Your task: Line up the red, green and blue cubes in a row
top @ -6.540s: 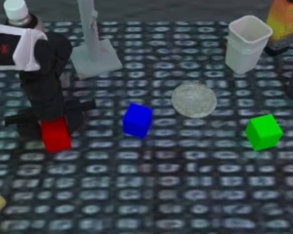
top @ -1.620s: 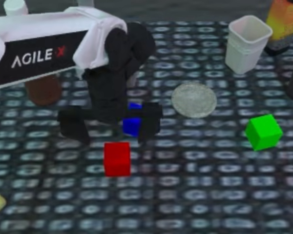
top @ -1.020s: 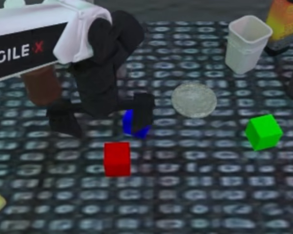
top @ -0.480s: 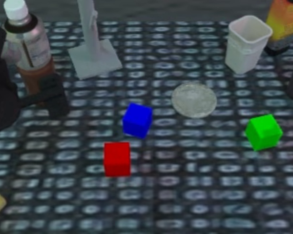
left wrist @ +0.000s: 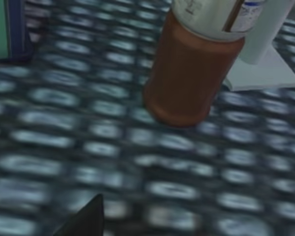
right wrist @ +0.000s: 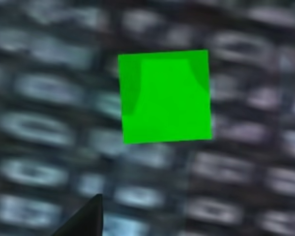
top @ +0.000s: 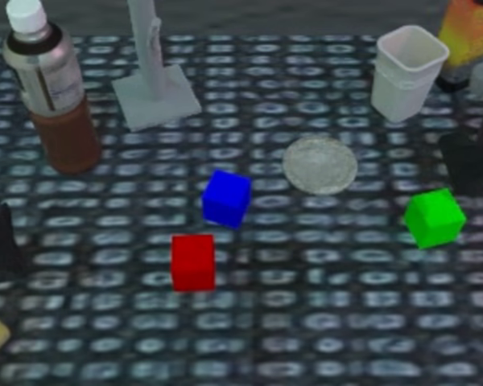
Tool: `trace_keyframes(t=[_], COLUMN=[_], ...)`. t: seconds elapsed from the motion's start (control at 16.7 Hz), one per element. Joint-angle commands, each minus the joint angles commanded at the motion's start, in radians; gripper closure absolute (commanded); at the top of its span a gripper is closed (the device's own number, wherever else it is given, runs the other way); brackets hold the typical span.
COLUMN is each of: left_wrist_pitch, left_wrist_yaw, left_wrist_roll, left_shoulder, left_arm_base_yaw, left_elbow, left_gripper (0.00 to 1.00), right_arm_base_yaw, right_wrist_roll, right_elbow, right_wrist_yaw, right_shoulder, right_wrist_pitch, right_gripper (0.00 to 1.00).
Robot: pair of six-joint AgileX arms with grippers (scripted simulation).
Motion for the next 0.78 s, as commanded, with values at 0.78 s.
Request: trace_keyframes(t=[0.78], left_wrist_pitch=[0.289], left_wrist_yaw=[0.028], left_wrist_roll=[0.253], left_shoulder=[-0.431], left_arm_base_yaw=[0.09], left_elbow=[-0.3], left_gripper=[0.0], right_arm_base_yaw=[0.056], right_wrist_roll=[-0.003], right_elbow=[0.375], right_wrist_yaw=[-0.003], right_shoulder=[0.456], right_wrist_pitch=[-0.243], right_gripper=[0.0])
